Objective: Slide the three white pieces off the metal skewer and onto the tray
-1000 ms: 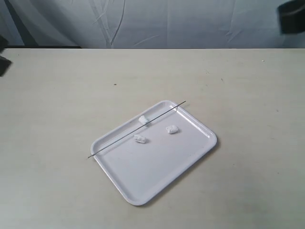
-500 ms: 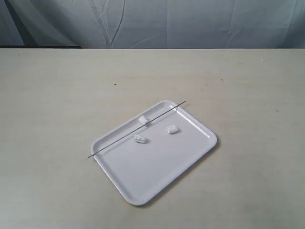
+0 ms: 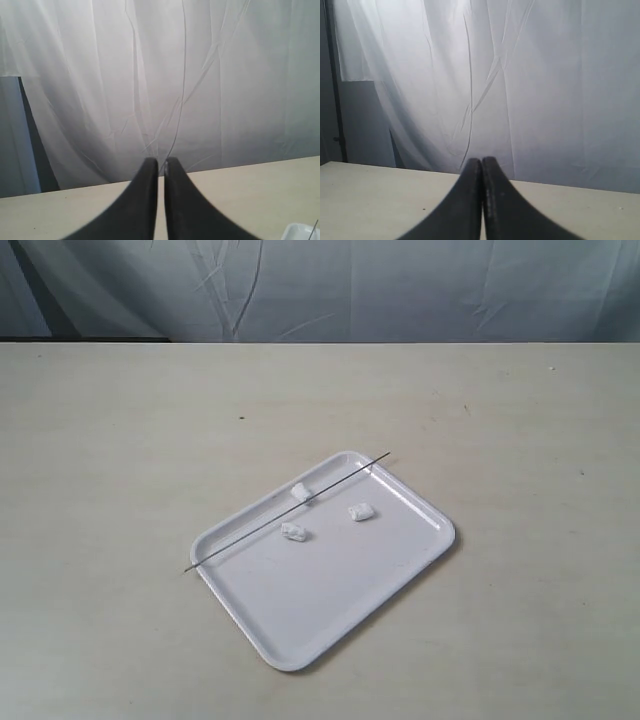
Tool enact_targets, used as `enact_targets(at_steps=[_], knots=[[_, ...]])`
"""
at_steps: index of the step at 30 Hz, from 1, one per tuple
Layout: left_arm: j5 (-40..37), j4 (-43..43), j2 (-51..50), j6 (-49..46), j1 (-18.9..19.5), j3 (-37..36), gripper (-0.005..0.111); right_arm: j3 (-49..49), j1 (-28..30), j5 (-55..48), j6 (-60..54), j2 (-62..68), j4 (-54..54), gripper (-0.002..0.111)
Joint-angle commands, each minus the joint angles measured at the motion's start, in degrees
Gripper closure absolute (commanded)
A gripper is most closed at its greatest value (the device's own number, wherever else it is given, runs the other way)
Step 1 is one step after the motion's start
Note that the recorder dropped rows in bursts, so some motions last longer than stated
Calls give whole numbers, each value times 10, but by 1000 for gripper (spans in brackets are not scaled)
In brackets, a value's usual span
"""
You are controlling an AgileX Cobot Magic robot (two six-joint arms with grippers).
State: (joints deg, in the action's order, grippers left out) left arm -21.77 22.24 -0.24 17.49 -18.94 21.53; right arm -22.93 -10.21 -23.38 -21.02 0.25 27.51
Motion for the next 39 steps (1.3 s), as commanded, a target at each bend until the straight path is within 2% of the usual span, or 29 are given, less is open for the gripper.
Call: enact_targets(at_steps=[1,5,8,10,14,16,20,22,26,30,35,39], knots=[[-1,-5,2,3,0,-2,101,-1,-2,-1,2,-3,2,109],[-1,-5,2,3,0,-2,101,-1,-2,-1,2,-3,2,109],[-11,-63,2,2,0,-2,101,-1,-2,-1,2,-3,2,109],[0,-66,2,1,0,-2,101,-1,-2,-1,-2,-3,-3,109],[-19,-58,2,1,17,-2,101,14,13,12,-15,-3,-111,109],[-20,-43,2,-24,27,-2,101,36,53,14,-10,-3,-141,109],[-30,-75,2,-49,81,-2,101,94,151,13,44,-3,-146,109],[-38,-91,2,-49,103,-2,101,129,175,22,69,-3,-146,109],[-61,-198,2,-132,151,-12,101,206,166,97,115,-3,-167,109],[-60,-285,2,-193,182,-41,101,229,127,127,152,-3,-216,109],[-33,-289,2,-184,201,-82,101,229,91,72,157,-3,-261,109],[51,-251,2,-184,205,-128,101,229,91,63,158,-3,-265,109]])
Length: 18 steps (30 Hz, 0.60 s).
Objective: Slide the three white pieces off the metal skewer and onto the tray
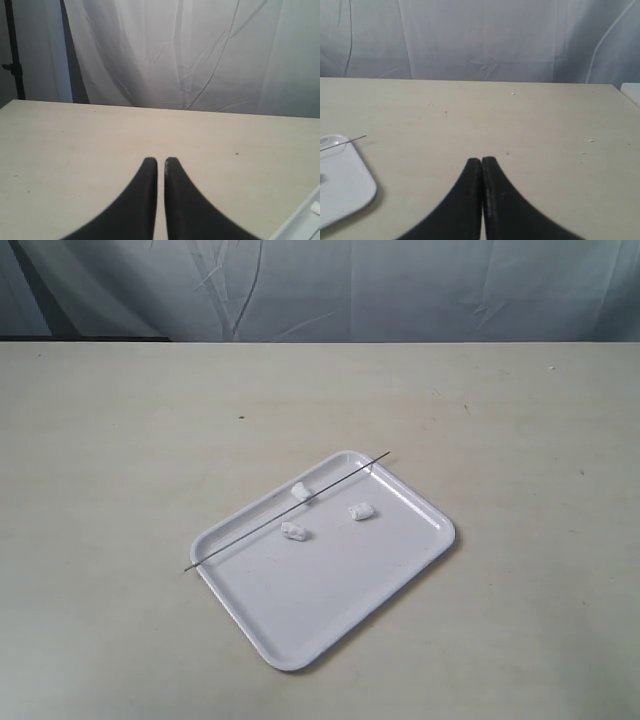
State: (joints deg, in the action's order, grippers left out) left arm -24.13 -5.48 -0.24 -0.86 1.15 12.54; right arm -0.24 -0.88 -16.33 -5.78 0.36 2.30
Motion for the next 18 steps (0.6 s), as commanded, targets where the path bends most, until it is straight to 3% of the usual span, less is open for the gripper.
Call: enact_targets(at_steps=[1,6,18], knots=[[96,25,2,0,4,-49,101,2,-2,-7,6,-4,-13,109],[83,14,2,0,7,-74,107,2,-2,-14,6,-4,-17,109],[108,-2,2,0,7,-125,107,2,-2,-43,66,-4,-35,109]])
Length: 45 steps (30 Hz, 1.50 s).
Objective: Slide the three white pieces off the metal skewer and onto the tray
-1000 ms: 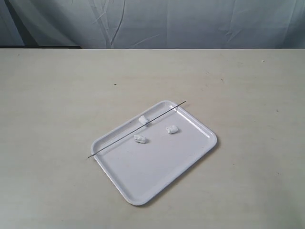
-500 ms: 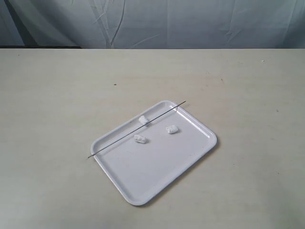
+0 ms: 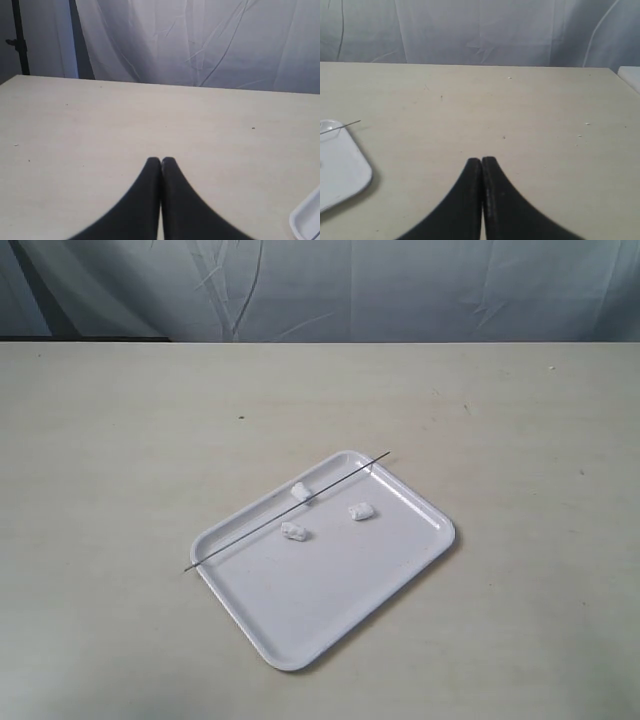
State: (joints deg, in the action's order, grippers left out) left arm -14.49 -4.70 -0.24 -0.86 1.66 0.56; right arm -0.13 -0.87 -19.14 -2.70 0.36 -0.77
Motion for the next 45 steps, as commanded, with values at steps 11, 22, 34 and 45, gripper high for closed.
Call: enact_targets(at_steps=[11,22,34,45], knots=[[-5,7,2,4,0,-6,107,1,22,-15,52,-4,-4,109],[-24,7,2,9,0,-6,107,1,20,-15,53,-4,-3,109],[-23,12,2,9,0,-6,107,1,14,-15,53,-4,-2,109],[-23,13,2,9,0,-6,107,1,14,-15,53,-4,-2,109]])
